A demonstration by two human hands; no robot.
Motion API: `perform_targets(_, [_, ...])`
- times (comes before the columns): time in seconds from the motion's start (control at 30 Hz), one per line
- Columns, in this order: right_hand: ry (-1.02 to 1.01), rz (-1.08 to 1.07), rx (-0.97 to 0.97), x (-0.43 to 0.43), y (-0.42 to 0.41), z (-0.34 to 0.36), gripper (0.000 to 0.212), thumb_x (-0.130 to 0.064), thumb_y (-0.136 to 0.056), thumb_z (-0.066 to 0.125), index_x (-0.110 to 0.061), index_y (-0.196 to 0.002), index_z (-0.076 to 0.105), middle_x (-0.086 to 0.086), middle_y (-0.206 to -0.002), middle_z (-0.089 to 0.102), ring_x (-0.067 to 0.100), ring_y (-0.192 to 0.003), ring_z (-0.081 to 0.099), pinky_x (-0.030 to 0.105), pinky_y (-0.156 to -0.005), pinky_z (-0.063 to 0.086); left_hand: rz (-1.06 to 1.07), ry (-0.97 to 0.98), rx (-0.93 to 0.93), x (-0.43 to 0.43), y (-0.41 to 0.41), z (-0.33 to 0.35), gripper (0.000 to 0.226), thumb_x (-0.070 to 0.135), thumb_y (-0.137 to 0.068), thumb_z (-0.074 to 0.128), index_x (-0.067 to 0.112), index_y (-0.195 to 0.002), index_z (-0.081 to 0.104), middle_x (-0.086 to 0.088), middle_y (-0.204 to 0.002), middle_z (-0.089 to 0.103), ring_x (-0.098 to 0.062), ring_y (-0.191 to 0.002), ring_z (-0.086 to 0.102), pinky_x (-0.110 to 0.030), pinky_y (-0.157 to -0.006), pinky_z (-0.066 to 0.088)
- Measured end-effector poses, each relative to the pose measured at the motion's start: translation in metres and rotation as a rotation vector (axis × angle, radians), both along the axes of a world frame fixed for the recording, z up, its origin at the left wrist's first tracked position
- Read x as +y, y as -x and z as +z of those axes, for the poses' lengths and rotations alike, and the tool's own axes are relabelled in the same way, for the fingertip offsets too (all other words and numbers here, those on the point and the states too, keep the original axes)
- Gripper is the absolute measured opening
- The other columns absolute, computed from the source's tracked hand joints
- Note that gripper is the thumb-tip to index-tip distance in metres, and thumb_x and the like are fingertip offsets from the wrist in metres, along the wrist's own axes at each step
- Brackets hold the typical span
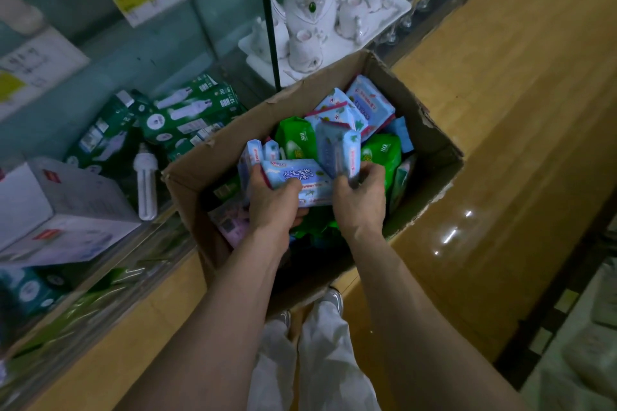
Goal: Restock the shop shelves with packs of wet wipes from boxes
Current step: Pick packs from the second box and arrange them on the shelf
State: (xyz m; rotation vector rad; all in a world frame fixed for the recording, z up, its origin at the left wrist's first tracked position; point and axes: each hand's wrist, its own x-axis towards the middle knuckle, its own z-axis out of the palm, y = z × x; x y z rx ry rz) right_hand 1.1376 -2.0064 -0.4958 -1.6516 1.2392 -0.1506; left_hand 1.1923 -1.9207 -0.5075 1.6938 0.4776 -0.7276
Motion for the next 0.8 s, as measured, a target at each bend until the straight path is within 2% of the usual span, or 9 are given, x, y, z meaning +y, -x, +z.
perform_targets(0.07, [-0.006, -0.064, 0.015, -0.006, 0.006, -0.005, 0.026, -0.029, -0.095, 0.054, -0.015, -0.115, 0.047, -0.007, -0.086, 0.049, 0.018, -0.085, 0.053, 0.034, -0.076, 0.045, 0.008, 0.011, 0.012, 0.003, -0.002, 0.005, 0.051, 0.01, -0.09, 0.052, 0.029, -0.136, 0.041, -0.009, -0.097, 0.068, -0.015, -0.047, 0.061, -0.019, -0.04, 0.048])
perform_targets(0.13, [-0.029, -0.158, -0.006, -0.004, -0.002, -0.002, 0.017, -0.03, -0.094, 0.054, -0.016, -0.103, 0.049, -0.006, -0.082, 0.052, 0.021, -0.083, 0.057, 0.041, -0.079, 0.05, 0.044, 0.003, 0.028, 0.006, -0.005, 0.009, 0.051, 0.01, -0.089, 0.053, 0.025, -0.137, 0.041, -0.008, -0.092, 0.068, -0.011, -0.038, 0.058, -0.02, -0.04, 0.049])
perform_targets(0.27, [-0.105, -0.302, -0.051, -0.004, 0.008, 0.011, 0.018, -0.031, -0.092, 0.056, -0.014, -0.098, 0.057, 0.002, -0.084, 0.061, 0.024, -0.082, 0.062, 0.047, -0.08, 0.054, 0.084, 0.026, 0.044, 0.006, -0.008, 0.026, 0.051, 0.015, -0.088, 0.054, 0.023, -0.136, 0.039, -0.012, -0.089, 0.067, -0.01, -0.034, 0.053, -0.022, -0.044, 0.049])
perform_targets(0.43, [-0.195, -0.479, -0.131, 0.003, 0.034, 0.037, 0.023, -0.038, -0.085, 0.06, -0.016, -0.084, 0.064, 0.008, -0.083, 0.069, 0.031, -0.079, 0.068, 0.053, -0.077, 0.055, 0.027, 0.099, 0.025, 0.002, 0.0, 0.058, 0.044, 0.016, -0.087, 0.054, 0.019, -0.129, 0.044, -0.008, -0.078, 0.064, -0.01, -0.034, 0.052, -0.019, -0.04, 0.046])
perform_targets(0.53, [-0.257, -0.61, -0.259, 0.006, 0.059, 0.062, 0.018, -0.027, -0.09, 0.06, -0.018, -0.075, 0.059, 0.004, -0.078, 0.065, 0.027, -0.075, 0.067, 0.044, -0.075, 0.059, -0.019, 0.126, -0.005, -0.003, 0.01, 0.079, 0.039, 0.017, -0.088, 0.054, 0.016, -0.126, 0.046, -0.009, -0.078, 0.064, -0.011, -0.035, 0.053, -0.019, -0.04, 0.046])
perform_targets(0.6, [-0.257, -0.7, -0.345, 0.005, 0.078, 0.079, 0.015, -0.022, -0.092, 0.059, -0.017, -0.078, 0.06, 0.004, -0.079, 0.065, 0.023, -0.072, 0.066, 0.031, -0.062, 0.06, -0.06, 0.149, -0.015, -0.01, 0.021, 0.094, 0.036, 0.017, -0.088, 0.053, 0.015, -0.124, 0.048, -0.008, -0.076, 0.063, -0.01, -0.034, 0.052, -0.019, -0.041, 0.046])
perform_targets(0.67, [-0.242, -0.775, -0.404, 0.003, 0.097, 0.098, 0.012, -0.019, -0.093, 0.058, -0.014, -0.083, 0.061, 0.004, -0.079, 0.066, 0.019, -0.069, 0.066, 0.023, -0.053, 0.057, -0.112, 0.175, -0.014, -0.021, 0.034, 0.107, 0.037, 0.018, -0.088, 0.053, 0.014, -0.125, 0.048, -0.008, -0.075, 0.063, -0.009, -0.032, 0.052, -0.018, -0.04, 0.046])
perform_targets(0.8, [-0.193, -0.918, -0.48, -0.004, 0.145, 0.129, 0.017, -0.017, -0.092, 0.058, -0.018, -0.076, 0.053, 0.0, -0.075, 0.063, 0.016, -0.064, 0.065, 0.027, -0.06, 0.058, -0.252, 0.234, -0.022, -0.05, 0.072, 0.137, 0.042, 0.018, -0.088, 0.052, 0.015, -0.129, 0.045, -0.006, -0.073, 0.062, -0.01, -0.036, 0.053, -0.019, -0.043, 0.045])
